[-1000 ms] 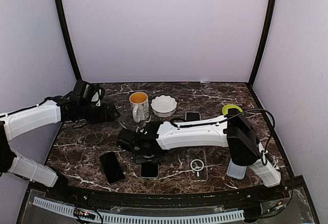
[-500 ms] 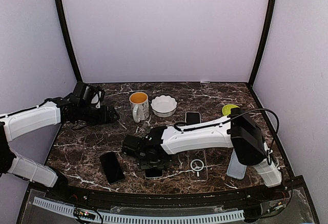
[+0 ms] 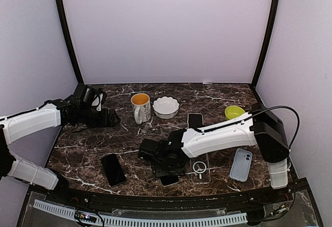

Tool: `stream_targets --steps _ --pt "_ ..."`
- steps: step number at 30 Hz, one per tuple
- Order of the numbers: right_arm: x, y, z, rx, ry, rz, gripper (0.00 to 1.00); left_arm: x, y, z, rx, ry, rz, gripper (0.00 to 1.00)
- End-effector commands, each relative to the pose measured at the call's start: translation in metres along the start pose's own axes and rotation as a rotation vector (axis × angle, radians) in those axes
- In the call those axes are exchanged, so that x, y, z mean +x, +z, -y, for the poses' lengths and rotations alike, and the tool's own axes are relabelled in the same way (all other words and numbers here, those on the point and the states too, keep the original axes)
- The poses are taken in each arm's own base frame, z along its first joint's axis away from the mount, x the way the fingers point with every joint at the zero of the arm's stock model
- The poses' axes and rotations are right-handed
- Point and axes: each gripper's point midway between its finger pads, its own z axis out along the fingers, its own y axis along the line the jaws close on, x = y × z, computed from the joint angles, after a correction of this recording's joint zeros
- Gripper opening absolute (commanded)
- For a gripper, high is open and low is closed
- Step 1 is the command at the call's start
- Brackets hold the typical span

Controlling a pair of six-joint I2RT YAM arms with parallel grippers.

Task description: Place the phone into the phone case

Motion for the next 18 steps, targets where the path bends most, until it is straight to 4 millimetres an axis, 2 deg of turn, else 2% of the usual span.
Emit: stream_targets --steps 1,4,7,9,10,14,18 --pt "0.057 -0.004 0.017 0.001 -0.026 -0.219 0.63 0.004 -0.003 0.004 0.027 0.031 -0.012 0.86" --pt "0.063 -0.013 0.017 -0.001 -0.050 -0.258 0.73 0.000 -0.004 0.008 0.037 0.084 -0.015 0.86" --pt "0.049 -0.013 0.014 0.033 -0.108 -0.238 0.86 -0.007 -0.002 0.005 0.000 0.108 -0.017 0.86" --pt "0.040 -0.001 0.013 0.070 -0.134 -0.248 0.95 -0.010 0.000 0.009 0.014 0.108 -0.025 0.86" --pt "0.031 -0.002 0.005 0.068 -0.145 -0.238 0.98 -0.011 0.002 0.011 0.023 0.101 -0.029 0.86" --pt "0.019 0.004 -0.002 0.106 -0.181 -0.256 0.99 0.001 0.008 0.016 0.074 0.086 -0.064 0.86" --pt "0.022 0.006 -0.005 0.078 -0.188 -0.278 0.96 0.003 0.005 0.014 0.067 0.091 -0.059 0.85"
